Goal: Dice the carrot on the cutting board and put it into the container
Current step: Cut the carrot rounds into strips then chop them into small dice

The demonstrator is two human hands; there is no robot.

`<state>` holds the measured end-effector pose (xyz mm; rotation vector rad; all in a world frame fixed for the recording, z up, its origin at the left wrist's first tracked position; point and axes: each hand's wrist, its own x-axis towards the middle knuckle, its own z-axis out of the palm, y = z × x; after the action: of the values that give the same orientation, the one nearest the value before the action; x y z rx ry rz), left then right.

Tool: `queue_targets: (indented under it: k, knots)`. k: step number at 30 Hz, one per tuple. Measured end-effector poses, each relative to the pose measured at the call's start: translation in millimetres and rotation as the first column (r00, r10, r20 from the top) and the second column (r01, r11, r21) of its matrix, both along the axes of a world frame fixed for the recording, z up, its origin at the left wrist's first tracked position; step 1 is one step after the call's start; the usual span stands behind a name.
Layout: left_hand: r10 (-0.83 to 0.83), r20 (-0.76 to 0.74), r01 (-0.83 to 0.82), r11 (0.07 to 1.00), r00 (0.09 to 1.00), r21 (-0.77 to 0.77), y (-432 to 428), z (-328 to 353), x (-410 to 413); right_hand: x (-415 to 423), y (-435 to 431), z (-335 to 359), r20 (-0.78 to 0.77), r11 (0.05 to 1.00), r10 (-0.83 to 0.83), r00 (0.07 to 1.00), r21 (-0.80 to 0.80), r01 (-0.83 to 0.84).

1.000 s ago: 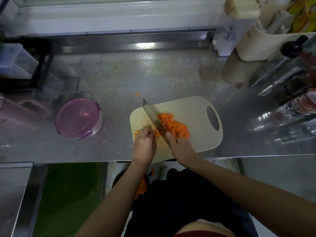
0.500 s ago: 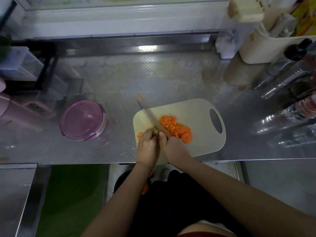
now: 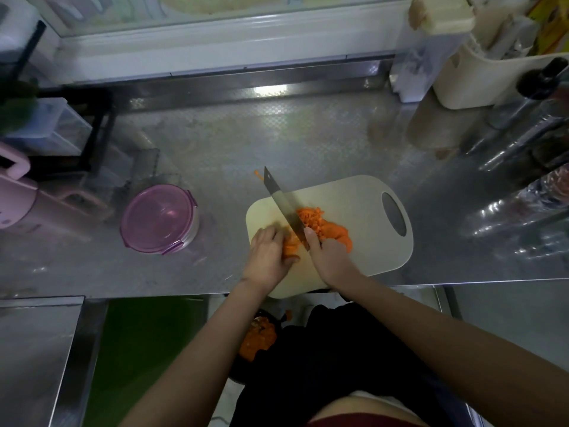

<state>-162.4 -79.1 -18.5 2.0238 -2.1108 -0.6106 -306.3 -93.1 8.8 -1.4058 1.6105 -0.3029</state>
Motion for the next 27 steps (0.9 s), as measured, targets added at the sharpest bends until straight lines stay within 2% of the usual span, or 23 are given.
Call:
queue_targets:
  k: [4,10,16,27]
  knots:
    - [0.009,-0.043,-0.012,0.998,0.999,-0.057,9,-2,8,-6,0,-4,0.012,1.0,0.006,1.0,-0.006,-0.006]
    - [0.138,-0.119,-0.145,0.988,0.983,-0.057,14,-5,1,-12,10,3,0.052,0.996,0.059,0.997,0.07,-0.062]
    - [0.227,-0.077,-0.233,0.969,0.971,-0.077,16,-6,-13,-10,15,3,0.039,0.995,0.084,0.996,0.046,-0.085]
    - [0.263,-0.031,-0.265,0.955,0.964,-0.134,17,-7,-20,10,23,-12,-0.157,0.987,0.115,0.981,-0.093,-0.131]
